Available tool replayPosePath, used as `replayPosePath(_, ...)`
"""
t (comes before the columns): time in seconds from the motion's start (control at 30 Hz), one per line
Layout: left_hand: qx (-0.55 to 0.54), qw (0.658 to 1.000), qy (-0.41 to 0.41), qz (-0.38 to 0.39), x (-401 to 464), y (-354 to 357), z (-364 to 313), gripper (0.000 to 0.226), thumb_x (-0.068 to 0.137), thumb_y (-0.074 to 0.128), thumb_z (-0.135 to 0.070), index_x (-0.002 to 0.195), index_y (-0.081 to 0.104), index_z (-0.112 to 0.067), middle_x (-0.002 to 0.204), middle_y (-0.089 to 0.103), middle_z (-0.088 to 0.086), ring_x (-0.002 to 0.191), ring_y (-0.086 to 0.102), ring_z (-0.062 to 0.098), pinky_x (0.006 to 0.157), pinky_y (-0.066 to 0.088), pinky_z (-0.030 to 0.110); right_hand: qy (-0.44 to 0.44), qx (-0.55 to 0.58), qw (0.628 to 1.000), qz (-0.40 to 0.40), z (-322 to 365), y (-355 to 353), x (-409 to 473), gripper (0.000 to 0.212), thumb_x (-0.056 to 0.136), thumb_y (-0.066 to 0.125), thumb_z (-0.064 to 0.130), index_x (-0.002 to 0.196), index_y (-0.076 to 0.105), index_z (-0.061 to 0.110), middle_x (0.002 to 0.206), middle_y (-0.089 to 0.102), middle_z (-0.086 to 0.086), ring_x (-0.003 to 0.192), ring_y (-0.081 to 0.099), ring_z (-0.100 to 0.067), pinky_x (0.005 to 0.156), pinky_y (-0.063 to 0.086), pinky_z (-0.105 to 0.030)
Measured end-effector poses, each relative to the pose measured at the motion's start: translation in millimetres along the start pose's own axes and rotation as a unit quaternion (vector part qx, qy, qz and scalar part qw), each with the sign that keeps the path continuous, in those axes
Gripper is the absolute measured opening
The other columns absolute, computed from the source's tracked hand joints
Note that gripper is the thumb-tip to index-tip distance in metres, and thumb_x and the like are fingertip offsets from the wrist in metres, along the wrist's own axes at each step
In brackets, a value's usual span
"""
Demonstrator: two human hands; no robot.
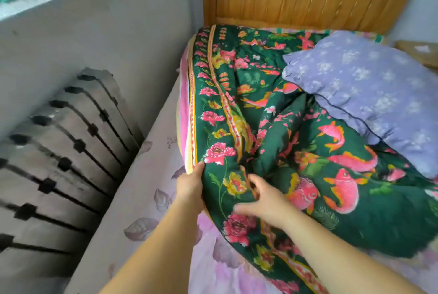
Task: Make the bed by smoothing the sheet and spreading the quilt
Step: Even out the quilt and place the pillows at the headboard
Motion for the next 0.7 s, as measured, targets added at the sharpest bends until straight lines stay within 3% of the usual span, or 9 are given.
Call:
replayPosePath(0.1,0.022,0.999,-0.008,-0.028,10.5,-17.2,11.2,0.041,0.082,0.072,-0.029,0.104,0.052,0.000,0.077,0.058,0.009,0.077,0.060,0.030,0.076,0.052,0.038,0.107,-0.183,0.972,0.101,-62.9,30.2,-16.7,0.121,0.048,0.077,0.065,0.149,0.020,0.030,0.149,0.039,0.003,0.135,0.040,-0.017,0.110,0.034,-0.035)
replayPosePath(0.17,0.023,0.999,-0.038,-0.029,20.2,-26.7,19.4,0.041,0.079,0.075,-0.026,0.102,0.052,0.000,0.080,0.061,0.012,0.075,0.060,0.030,0.083,0.054,0.043,0.162,-0.217,0.950,0.154,-96.2,46.6,-23.1,0.146,0.032,0.072,0.079,0.153,0.009,0.024,0.157,0.023,-0.001,0.143,0.026,-0.020,0.114,0.027,-0.041)
replayPosePath(0.2,0.019,0.998,-0.058,-0.023,26.1,-32.0,24.4,0.041,0.079,0.075,-0.025,0.103,0.053,0.000,0.086,0.064,0.014,0.077,0.062,0.031,0.086,0.054,0.045,0.167,-0.230,0.942,0.177,-104.8,54.8,-24.2,0.149,0.033,0.071,0.081,0.153,0.005,0.023,0.159,0.018,-0.001,0.145,0.020,-0.021,0.115,0.025,-0.043)
replayPosePath(0.23,0.017,0.996,-0.082,-0.011,33.9,-36.2,29.2,0.041,0.079,0.075,-0.024,0.106,0.055,-0.001,0.092,0.066,0.015,0.081,0.063,0.031,0.088,0.053,0.047,0.163,-0.244,0.938,0.186,-106.0,61.7,-24.0,0.139,0.046,0.073,0.076,0.153,0.003,0.023,0.158,0.018,-0.001,0.145,0.021,-0.021,0.115,0.025,-0.042)
replayPosePath(0.3,0.026,0.991,-0.125,0.047,45.3,-39.4,34.9,0.033,0.081,0.070,-0.024,0.106,0.059,-0.005,0.093,0.070,0.013,0.082,0.066,0.029,0.084,0.054,0.044,0.140,-0.273,0.940,0.148,-102.0,72.2,-17.2,0.099,0.074,0.070,0.053,0.152,0.017,0.022,0.151,0.037,-0.001,0.136,0.039,-0.024,0.106,0.038,-0.036)
replayPosePath(0.4,0.036,0.984,-0.145,0.099,63.8,-46.9,39.2,0.021,0.084,0.064,-0.026,0.098,0.059,-0.011,0.087,0.071,0.009,0.078,0.065,0.025,0.078,0.053,0.038,0.105,-0.301,0.943,0.100,-81.9,90.2,-4.1,0.048,0.087,0.060,0.039,0.132,0.047,0.029,0.129,0.060,-0.002,0.117,0.056,-0.027,0.089,0.048,-0.032)
replayPosePath(0.47,0.043,0.987,-0.111,0.107,74.5,-56.2,35.0,0.022,0.084,0.065,-0.031,0.097,0.061,-0.014,0.089,0.071,0.007,0.080,0.066,0.024,0.075,0.053,0.034,0.098,-0.267,0.956,0.076,-67.1,98.6,1.4,0.036,0.086,0.061,0.036,0.121,0.054,0.031,0.120,0.065,0.000,0.112,0.059,-0.026,0.087,0.048,-0.031)
replayPosePath(0.6,0.012,0.967,-0.115,0.225,80.4,-65.4,21.6,0.048,0.074,0.071,-0.041,0.113,0.064,-0.013,0.110,0.070,0.014,0.101,0.066,0.031,0.092,0.051,0.042,0.064,-0.108,0.992,-0.019,-0.5,105.7,16.5,0.028,0.082,0.068,0.032,0.110,0.064,0.028,0.106,0.071,0.002,0.105,0.062,-0.022,0.082,0.047,-0.029)
replayPosePath(0.7,0.046,0.964,-0.089,0.244,79.1,-80.0,-6.4,0.061,0.066,0.078,-0.037,0.114,0.064,-0.002,0.106,0.068,0.022,0.083,0.068,0.031,0.078,0.058,0.043,-0.003,-0.010,0.999,-0.044,68.8,122.5,24.9,0.022,0.080,0.069,0.032,0.100,0.067,0.023,0.097,0.072,0.001,0.098,0.064,-0.022,0.080,0.046,-0.030)
Point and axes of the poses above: each hand's wrist, its own x-axis towards the middle knuckle, its own y-axis out of the palm, z = x × y, the point moved 5 cm from there along x, towards the middle knuckle
